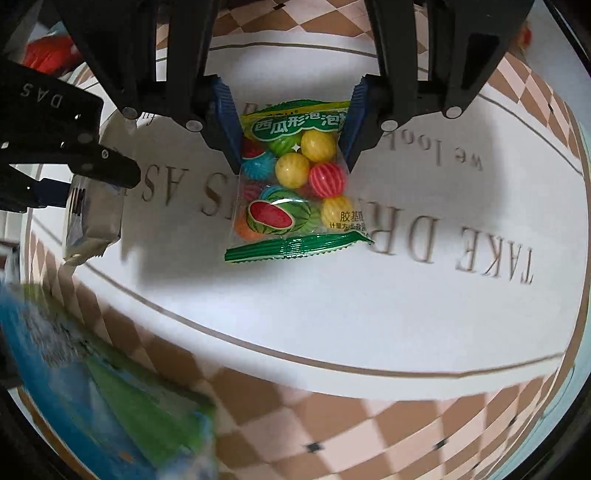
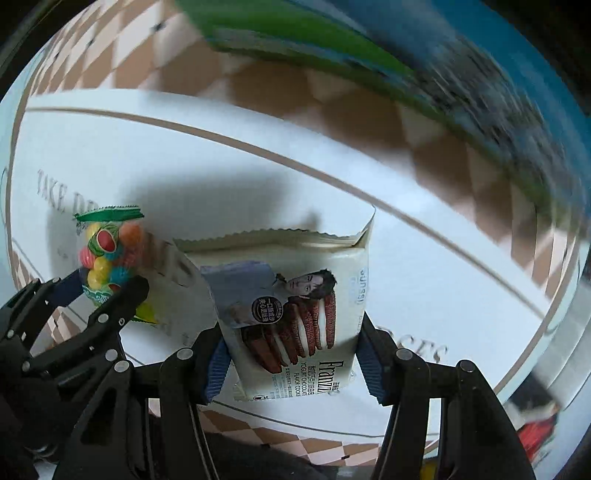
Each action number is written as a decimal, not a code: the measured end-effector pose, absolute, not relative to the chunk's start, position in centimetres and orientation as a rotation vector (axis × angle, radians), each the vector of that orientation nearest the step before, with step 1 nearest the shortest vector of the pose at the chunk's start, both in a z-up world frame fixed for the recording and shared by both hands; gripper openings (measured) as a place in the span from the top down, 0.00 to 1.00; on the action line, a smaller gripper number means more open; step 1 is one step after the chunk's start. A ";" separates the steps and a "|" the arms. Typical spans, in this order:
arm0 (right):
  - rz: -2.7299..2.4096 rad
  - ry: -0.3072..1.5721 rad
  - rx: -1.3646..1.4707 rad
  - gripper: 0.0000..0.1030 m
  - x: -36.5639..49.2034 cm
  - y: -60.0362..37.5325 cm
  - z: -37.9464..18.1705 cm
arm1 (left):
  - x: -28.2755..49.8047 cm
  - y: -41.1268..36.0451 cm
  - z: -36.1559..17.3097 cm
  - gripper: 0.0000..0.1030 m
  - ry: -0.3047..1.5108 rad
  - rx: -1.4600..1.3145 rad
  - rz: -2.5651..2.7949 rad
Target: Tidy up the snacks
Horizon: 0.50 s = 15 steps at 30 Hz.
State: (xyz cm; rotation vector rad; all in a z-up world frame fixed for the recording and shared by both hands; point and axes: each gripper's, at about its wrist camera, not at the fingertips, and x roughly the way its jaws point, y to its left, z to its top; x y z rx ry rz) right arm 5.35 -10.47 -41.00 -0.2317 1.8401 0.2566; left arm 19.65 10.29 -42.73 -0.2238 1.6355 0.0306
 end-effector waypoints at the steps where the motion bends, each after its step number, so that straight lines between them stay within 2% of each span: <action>1: 0.240 1.842 -0.213 0.39 5.2 -11.1 -41.2 | 19.8 9.9 -42.7 0.53 1.634 -0.205 0.024; 5: 0.192 1.869 -0.125 0.38 4.1 -12.8 -42.1 | 21.0 7.4 -43.5 0.53 1.658 -0.178 0.028; 8: 0.179 1.881 -0.082 0.31 4.1 -13.6 -42.2 | 22.2 7.1 -44.0 0.52 1.666 -0.171 0.029; 12: 0.186 1.879 -0.058 0.26 2.6 -14.3 -42.4 | 22.5 7.7 -43.4 0.52 1.662 -0.158 0.037; 15: 0.186 1.893 -0.073 0.26 0.9 -17.0 -43.7 | 21.6 7.3 -42.6 0.52 1.654 -0.146 0.044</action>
